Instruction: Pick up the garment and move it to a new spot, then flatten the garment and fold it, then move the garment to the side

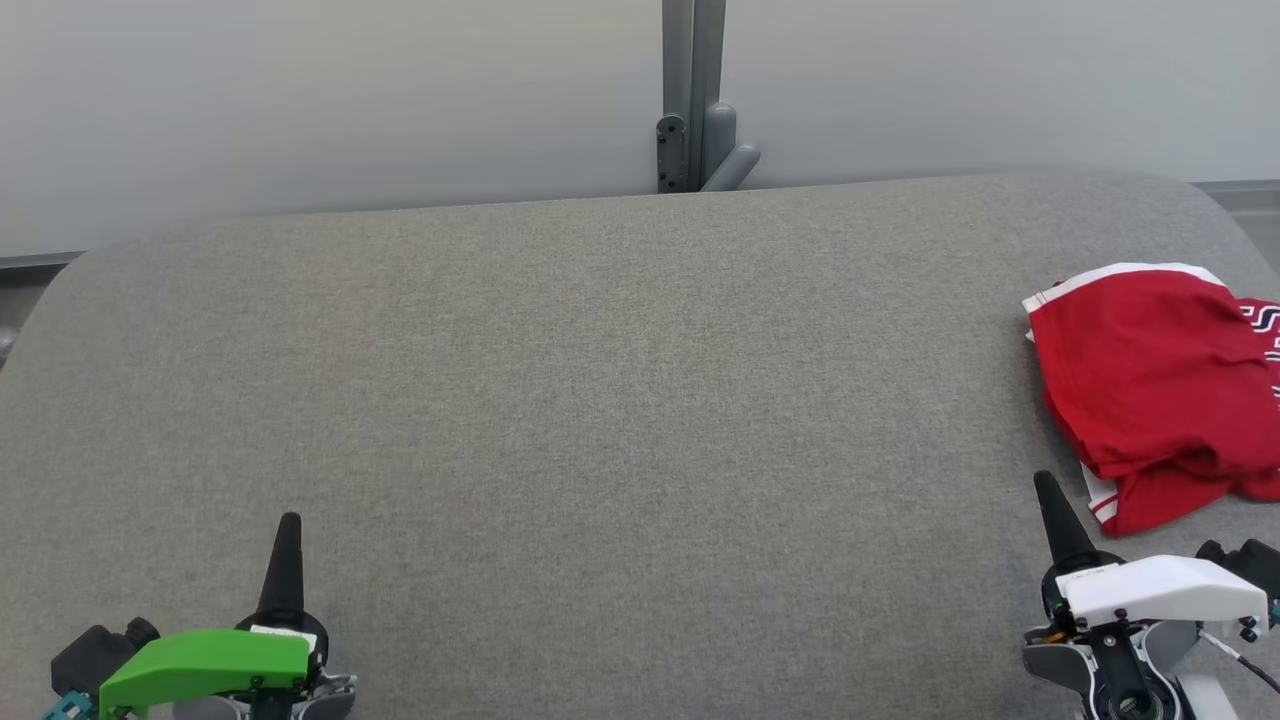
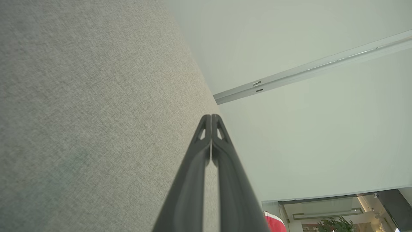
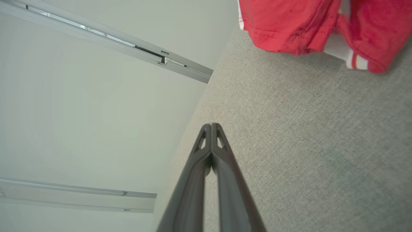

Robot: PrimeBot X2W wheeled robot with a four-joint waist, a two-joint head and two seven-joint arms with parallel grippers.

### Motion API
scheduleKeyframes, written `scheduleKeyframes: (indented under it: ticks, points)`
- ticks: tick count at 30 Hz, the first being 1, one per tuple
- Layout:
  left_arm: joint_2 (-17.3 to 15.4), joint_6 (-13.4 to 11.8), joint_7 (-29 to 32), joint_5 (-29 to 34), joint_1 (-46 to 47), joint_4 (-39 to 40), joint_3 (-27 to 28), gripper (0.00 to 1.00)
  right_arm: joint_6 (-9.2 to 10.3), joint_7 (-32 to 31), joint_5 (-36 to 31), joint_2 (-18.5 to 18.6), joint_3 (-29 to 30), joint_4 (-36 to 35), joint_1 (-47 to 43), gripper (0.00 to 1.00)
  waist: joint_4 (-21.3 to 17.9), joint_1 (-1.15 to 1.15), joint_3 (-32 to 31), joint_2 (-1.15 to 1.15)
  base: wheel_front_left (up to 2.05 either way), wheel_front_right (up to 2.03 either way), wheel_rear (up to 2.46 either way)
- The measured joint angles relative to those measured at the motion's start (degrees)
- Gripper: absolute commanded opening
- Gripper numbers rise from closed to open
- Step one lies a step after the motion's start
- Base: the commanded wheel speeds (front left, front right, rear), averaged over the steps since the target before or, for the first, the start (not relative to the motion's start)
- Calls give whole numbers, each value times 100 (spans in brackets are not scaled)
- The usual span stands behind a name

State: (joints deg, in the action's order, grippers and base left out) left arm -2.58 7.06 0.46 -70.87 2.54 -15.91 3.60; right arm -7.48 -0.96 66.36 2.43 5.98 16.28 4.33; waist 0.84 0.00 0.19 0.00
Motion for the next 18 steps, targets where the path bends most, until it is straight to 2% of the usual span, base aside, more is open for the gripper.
scheduleKeyframes:
  ticks: [18]
  points:
    - [-3,5,210,-835,131,64,94,0,0,-250,1032,12,42,-82,70,0,-30,0,0,0,0,0,0]
